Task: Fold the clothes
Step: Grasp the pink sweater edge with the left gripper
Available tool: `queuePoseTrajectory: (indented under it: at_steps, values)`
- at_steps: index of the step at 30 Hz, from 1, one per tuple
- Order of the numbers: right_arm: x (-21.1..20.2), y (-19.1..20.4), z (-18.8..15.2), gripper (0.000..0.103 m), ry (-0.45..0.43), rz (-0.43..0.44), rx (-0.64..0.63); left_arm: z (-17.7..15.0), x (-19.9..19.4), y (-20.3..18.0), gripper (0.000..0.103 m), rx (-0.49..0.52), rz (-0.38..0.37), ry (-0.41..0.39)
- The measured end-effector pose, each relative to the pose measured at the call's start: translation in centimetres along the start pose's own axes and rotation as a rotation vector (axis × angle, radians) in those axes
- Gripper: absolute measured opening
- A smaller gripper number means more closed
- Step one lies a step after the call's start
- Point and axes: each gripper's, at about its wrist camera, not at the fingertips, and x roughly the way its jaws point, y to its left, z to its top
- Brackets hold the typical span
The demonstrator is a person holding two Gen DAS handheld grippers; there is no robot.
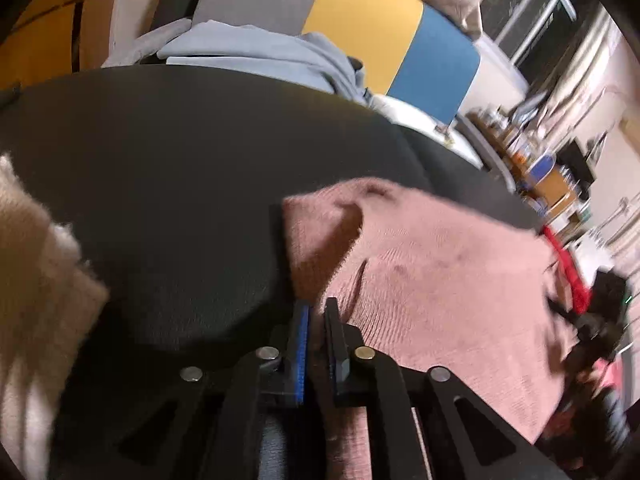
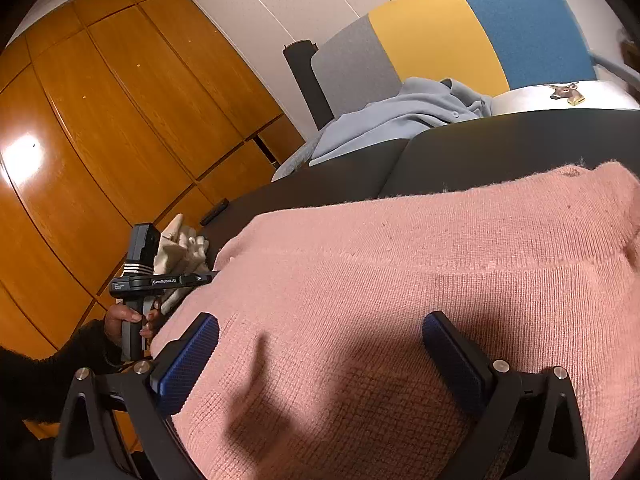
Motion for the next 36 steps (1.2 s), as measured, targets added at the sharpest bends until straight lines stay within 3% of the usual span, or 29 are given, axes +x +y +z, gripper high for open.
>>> queuePoseTrajectory:
  at_steps: [2,3,5,10,12,14,19,22,24,25,28,32,36]
  values:
    - [0.0,0.0,0.0,0.103,-0.001,0.0,0.001,0.4,-0.5,0.6,0.037,-0.04,-0.027,-0.02]
    - [-0.1,0.0,0.0,0.103,-0.003,0.0,0.001,0.7,-0.7,0.9,0.038,-0.06,-0.041,-0.03]
    - [-0.1,0.1,0.0,0.103,-0.005,-0.001,0.002,1.0,-0.9,1.4,0.052,-0.087,-0.063,-0.037]
    - [-0.2,-0.1,0.0,0.103,-0.015,0.009,0.008,0.7,0.9,0.3,0.053,0.028,-0.034,0.098]
    - [-0.3,-0.1,0.0,0.103,-0.017,0.012,0.009,0.6,1.6,-0.2,0.055,0.057,-0.014,0.104]
    - [-0.3,-0.2,0.0,0.103,-0.018,0.013,0.009,0.6,2.2,-0.6,0.065,0.079,0.0,0.106]
    - [-0.4,-0.2,0.0,0.103,-0.021,0.017,0.01,1.3,3.3,-1.2,0.073,0.073,0.007,0.057]
    - [-0.4,-0.3,0.1,0.103,-0.02,0.017,0.009,1.5,3.7,-1.8,0.071,0.056,-0.011,0.053]
    - [-0.4,-0.3,0.1,0.103,-0.019,0.018,0.009,1.6,4.0,-2.1,0.025,0.037,-0.033,0.057]
    - [-0.4,-0.4,0.1,0.103,-0.019,0.019,0.01,1.7,4.1,-2.2,0.021,0.024,-0.047,0.058]
    - [-0.5,-0.5,0.1,0.103,-0.019,0.025,0.014,1.8,3.9,-2.0,0.019,-0.019,-0.091,0.047]
    - [-0.8,-0.6,0.4,0.103,-0.007,0.021,0.02,2.5,3.3,0.2,0.018,-0.148,-0.154,0.031]
    - [-3.3,-1.1,1.9,0.103,0.093,0.009,-0.031,3.8,1.8,0.8,0.018,-0.157,-0.142,-0.015]
